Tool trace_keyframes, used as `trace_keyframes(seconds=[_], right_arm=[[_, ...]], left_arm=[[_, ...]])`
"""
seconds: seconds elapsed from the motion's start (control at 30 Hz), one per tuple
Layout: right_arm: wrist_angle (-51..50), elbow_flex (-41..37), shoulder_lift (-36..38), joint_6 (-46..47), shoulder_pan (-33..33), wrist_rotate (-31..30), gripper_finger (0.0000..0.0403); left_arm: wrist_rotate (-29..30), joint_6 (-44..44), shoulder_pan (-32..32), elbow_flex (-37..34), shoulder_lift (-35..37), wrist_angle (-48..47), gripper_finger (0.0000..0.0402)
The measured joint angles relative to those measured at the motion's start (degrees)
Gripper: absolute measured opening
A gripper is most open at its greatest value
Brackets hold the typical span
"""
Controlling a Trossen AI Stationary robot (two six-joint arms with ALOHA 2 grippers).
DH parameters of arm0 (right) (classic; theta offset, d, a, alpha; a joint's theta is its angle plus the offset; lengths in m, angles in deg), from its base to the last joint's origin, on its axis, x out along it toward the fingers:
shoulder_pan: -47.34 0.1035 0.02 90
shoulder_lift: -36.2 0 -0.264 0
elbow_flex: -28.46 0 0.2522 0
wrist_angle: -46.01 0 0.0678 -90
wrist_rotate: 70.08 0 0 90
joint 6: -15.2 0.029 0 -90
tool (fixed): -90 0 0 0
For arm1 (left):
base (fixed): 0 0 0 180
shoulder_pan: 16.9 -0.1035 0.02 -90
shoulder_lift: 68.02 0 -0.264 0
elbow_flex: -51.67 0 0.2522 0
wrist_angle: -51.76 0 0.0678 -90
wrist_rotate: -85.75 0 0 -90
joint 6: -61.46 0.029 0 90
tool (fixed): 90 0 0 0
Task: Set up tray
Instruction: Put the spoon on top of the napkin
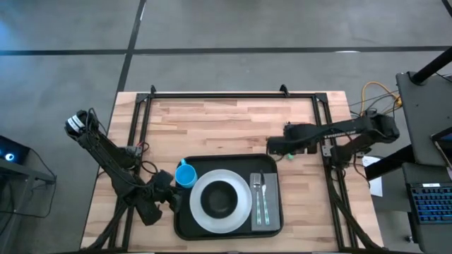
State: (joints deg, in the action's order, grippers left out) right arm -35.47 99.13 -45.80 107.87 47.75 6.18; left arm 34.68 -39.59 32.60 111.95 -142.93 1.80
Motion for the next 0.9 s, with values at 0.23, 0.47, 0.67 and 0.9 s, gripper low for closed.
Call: trace_keyframes(seconds=[0.23, 0.47, 0.67, 0.9], right_arm=[[5.9, -6.9, 0.5, -10.3, -10.0, -0.6, 0.0139], [14.5, -11.2, 0.5, -21.4, -16.6, 0.6, 0.0139], [19.3, -13.6, -0.8, -25.4, -20.6, 0.3, 0.0139], [24.1, -15.5, -4.8, -28.0, -22.8, 2.0, 0.0139]], left_arm=[[0.0, -0.9, 0.0, -0.3, 0.0, 0.0, 0.0084], [0.0, -2.1, 0.0, -0.4, 0.0, 0.0, 0.0084], [0.0, -2.1, -0.3, -0.4, 0.0, 0.0, 0.0084], [0.0, -2.2, -1.9, -0.4, 0.0, 0.0, 0.0084]])
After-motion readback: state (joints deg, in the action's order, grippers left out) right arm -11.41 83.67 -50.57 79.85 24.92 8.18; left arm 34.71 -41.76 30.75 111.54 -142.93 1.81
